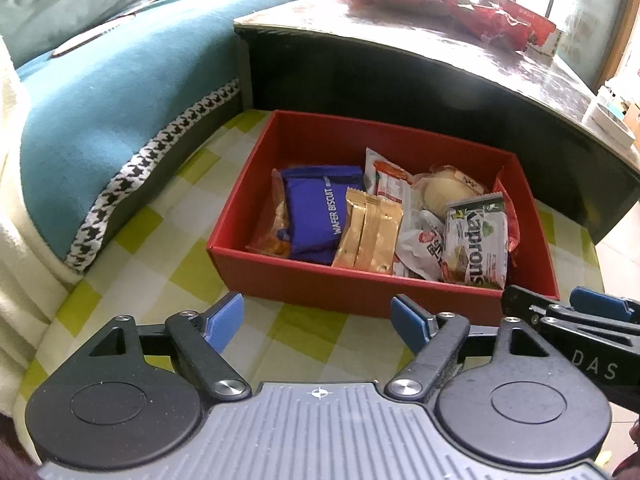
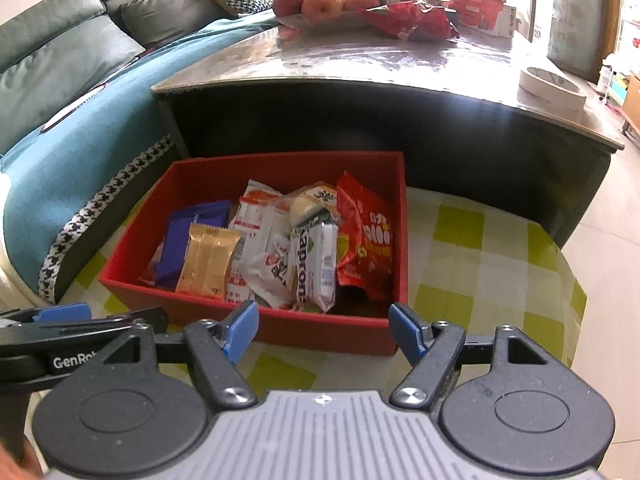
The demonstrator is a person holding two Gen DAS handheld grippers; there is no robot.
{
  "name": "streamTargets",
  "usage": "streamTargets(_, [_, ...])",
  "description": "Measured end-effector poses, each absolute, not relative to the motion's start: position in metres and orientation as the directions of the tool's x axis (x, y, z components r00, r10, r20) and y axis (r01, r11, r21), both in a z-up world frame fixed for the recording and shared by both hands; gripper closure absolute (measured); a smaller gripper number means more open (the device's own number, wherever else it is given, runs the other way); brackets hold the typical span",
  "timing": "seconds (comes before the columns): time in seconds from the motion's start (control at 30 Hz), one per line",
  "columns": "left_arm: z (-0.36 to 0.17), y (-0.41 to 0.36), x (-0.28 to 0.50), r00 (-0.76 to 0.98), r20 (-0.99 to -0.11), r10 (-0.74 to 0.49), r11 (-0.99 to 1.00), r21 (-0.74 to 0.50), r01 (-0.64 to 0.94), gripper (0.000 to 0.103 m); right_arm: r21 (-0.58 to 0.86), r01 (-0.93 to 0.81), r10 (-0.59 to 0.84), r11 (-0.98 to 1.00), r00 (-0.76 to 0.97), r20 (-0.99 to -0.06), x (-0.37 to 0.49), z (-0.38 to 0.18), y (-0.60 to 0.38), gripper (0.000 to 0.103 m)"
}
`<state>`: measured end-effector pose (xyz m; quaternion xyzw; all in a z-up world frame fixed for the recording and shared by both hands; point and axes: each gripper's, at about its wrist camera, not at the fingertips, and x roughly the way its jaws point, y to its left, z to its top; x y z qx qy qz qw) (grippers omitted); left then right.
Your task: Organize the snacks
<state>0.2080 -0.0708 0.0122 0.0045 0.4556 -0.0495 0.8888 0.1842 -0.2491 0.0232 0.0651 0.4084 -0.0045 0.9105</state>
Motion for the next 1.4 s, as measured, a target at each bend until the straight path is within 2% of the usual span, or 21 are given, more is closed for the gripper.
streamTargets(0.4, [0.006,-0.07,0.17,0.584,-0.809,-0.068,0.993,0.004,0.122,0.017,0.11,0.064,0.042,0.992,0.648,-0.76,0.154,0.015,-0.246,0.029])
streamTargets(0.9, [0.009,-0.063,0.138,0.589,-0.802,-0.102,0.989,-0.019,0.145,0.017,0.123,0.056,0.057,0.991,0.653,-0.755,0.116,0.015,-0.241,0.029])
streamTargets(1.2, [0.02,-0.068,0.119,0.633,-0.773,-0.04,0.984,0.082,0.161,0.01,0.132,0.05,0.066,0.99,0.667,-0.742,0.097,0.017,-0.241,0.029])
streamTargets(1.4, [0.02,-0.064,0.115,0.62,-0.78,-0.078,0.986,0.034,0.166,0.01,0.141,0.051,0.07,0.989,0.676,-0.734,0.089,0.02,-0.243,0.029])
